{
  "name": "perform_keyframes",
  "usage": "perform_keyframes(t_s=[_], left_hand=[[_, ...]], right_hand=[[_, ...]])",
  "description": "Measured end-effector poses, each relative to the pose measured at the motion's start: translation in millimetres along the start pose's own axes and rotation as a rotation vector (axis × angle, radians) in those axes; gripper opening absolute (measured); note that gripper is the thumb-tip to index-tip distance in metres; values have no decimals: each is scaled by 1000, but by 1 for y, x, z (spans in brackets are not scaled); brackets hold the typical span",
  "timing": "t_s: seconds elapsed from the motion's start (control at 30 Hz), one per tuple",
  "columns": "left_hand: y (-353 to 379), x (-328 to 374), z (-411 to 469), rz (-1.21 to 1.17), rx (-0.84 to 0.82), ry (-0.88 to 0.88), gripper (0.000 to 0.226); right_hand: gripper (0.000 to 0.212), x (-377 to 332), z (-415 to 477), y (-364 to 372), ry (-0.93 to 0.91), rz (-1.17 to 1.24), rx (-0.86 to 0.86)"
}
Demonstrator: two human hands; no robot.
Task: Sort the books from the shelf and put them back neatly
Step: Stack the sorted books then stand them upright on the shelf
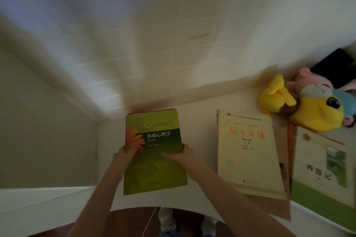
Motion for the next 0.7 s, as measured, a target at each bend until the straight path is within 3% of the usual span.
perform_keyframes(t_s=[0.1, 0.23, 0.27, 0.33, 0.4, 0.5, 0.6, 0.7], left_hand=[[-4, 26, -28, 138, 65, -1, 112], [5, 107, -91, 298, 298, 437, 68], [18, 121, -105, 286, 280, 542, 62], [61, 136, -124, 244, 77, 623, 52], [110, 135, -142, 165, -183, 523, 54], [174, 114, -160, 179, -437, 294, 74], [209, 98, -163, 144, -505, 156, 88], [223, 94, -157, 64, -454, 149, 62]], right_hand=[[100, -6, -6, -4, -68, -115, 51], [82, -32, -31, -31, -301, -200, 223], [75, -39, -38, -45, -369, -177, 274], [63, -51, -56, -85, -509, -154, 449], [60, -53, -73, -139, -580, -154, 703], [67, -26, -78, -215, -413, -162, 961], [85, 21, -59, -248, -69, -103, 849], [85, 34, -47, -255, -32, -186, 765]])
Point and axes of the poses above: each hand's wrist, its own z-axis towards the middle knuckle, its own y-axis out of the palm, x = y × z, the point moved 8 cm from there along z, towards the middle knuckle, and after that the axes turned 10 degrees about x, right-handed, at the moved point
